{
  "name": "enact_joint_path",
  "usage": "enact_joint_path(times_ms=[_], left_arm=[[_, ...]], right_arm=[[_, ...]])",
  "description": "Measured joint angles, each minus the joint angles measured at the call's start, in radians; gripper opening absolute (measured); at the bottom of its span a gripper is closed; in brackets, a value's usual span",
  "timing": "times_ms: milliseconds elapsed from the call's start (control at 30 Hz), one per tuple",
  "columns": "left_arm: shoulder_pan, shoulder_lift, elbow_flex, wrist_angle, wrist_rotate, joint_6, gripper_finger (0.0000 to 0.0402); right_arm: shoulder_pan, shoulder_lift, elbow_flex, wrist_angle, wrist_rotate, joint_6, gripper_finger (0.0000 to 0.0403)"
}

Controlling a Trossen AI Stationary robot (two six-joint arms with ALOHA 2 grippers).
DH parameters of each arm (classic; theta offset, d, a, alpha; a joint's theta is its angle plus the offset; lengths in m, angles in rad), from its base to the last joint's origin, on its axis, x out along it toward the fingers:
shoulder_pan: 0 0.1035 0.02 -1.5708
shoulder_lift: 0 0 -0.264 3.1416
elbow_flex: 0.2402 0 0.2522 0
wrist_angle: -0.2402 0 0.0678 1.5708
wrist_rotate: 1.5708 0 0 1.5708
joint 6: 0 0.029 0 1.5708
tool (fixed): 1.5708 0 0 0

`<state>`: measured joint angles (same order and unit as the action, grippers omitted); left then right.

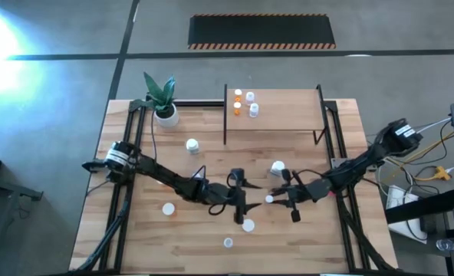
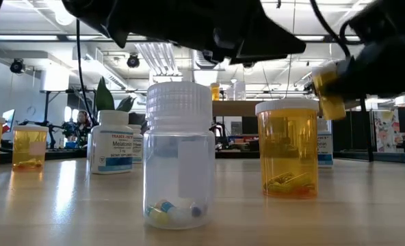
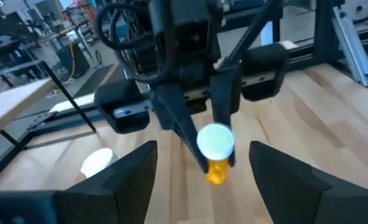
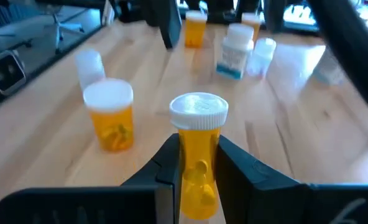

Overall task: Pick and place medicine bottles onto shelf by color
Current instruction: Put the small orange pill bottle on the shelf aligned with the other small orange pill bottles

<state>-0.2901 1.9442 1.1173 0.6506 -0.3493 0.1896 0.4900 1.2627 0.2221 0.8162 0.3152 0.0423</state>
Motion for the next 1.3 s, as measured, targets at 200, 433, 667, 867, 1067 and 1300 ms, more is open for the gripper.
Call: enact_joint_path(times_ms=[200,433,667,867,1067,1300], left_arm=[[0.0,0.0,-0.016,-0.004,0.0,-0.026,0.0237],[0.0,0.0,-0.031,-0.007,0.0,-0.027,0.0237],[0.0,0.0,-0.037,-0.011,0.0,-0.028,0.0237],[0.0,0.0,-0.037,-0.008,0.0,-0.029,0.0237],[0.0,0.0,-0.038,-0.007,0.0,-0.029,0.0237],[0.0,0.0,-0.04,-0.011,0.001,-0.03,0.0237]], right_arm=[[0.0,0.235,-0.027,0.358,0.034,0.011,0.0061],[-0.004,0.561,0.056,0.614,0.111,-0.014,0.0061],[-0.006,0.73,0.06,0.751,0.166,0.049,0.0061],[-0.006,0.743,0.064,0.759,0.168,0.085,0.0066],[-0.006,0.708,0.032,0.739,0.166,0.089,0.0114],[-0.006,0.675,-0.011,0.727,0.164,0.127,0.0183]])
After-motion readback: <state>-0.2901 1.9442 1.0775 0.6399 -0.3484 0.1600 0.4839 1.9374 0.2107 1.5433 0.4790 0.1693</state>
